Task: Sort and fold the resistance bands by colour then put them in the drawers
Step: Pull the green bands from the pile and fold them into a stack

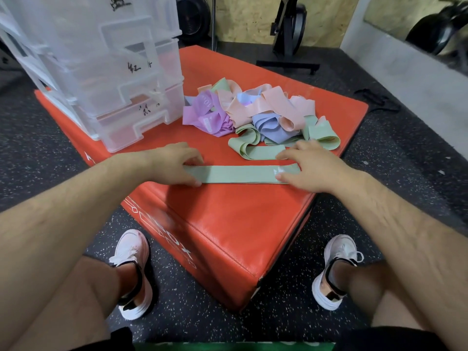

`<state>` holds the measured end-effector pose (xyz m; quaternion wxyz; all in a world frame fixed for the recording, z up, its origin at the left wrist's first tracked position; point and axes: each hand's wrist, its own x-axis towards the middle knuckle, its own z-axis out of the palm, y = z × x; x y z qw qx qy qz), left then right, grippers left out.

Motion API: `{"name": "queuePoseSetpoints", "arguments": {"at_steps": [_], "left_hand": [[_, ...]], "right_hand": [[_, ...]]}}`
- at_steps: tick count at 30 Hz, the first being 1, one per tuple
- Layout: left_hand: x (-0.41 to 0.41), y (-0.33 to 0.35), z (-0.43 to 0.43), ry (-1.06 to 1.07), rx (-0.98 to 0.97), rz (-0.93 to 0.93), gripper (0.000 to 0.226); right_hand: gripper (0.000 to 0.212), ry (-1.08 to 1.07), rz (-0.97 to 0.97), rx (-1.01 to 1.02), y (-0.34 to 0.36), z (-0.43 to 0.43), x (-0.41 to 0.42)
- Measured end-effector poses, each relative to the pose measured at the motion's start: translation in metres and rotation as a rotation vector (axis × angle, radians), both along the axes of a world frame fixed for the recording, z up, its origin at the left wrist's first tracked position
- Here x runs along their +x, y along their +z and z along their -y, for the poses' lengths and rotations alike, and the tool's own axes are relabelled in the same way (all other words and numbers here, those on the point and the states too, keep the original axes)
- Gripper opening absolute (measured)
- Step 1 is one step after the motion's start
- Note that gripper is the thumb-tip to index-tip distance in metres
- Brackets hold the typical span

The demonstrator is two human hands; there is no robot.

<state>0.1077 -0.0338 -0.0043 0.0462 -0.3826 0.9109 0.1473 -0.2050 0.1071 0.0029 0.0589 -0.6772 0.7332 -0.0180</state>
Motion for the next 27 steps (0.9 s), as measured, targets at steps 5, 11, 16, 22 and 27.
{"name": "queuePoseSetpoints", "arguments": {"at_steps": [5,11,16,22,27], "left_hand": [[-0.045,0.004,-0.001,-0.011,-0.042,-0.08,0.06],[-0.087,0.007,-0.006,0.055,0.106,-0.221,0.063],[-0.088,0.016,-0.003,0.151,0.264,-0.328,0.049],[-0.078,0.026,0.008,0.573,0.551,-0.769,0.039],[-0.065,0.022,0.005,0.579,0.655,-0.862,0.058]], "right_hand": [[0.041,-0.056,0.27,-0.102,-0.002,0.037,0.043],[0.039,-0.112,0.4,0.018,-0.004,0.066,0.079],[0.029,-0.025,0.347,-0.087,-0.009,0.077,0.086],[0.037,0.229,0.121,-0.249,-0.004,0.065,0.093],[0.033,0.36,0.134,-0.254,-0.006,0.064,0.1]]}}
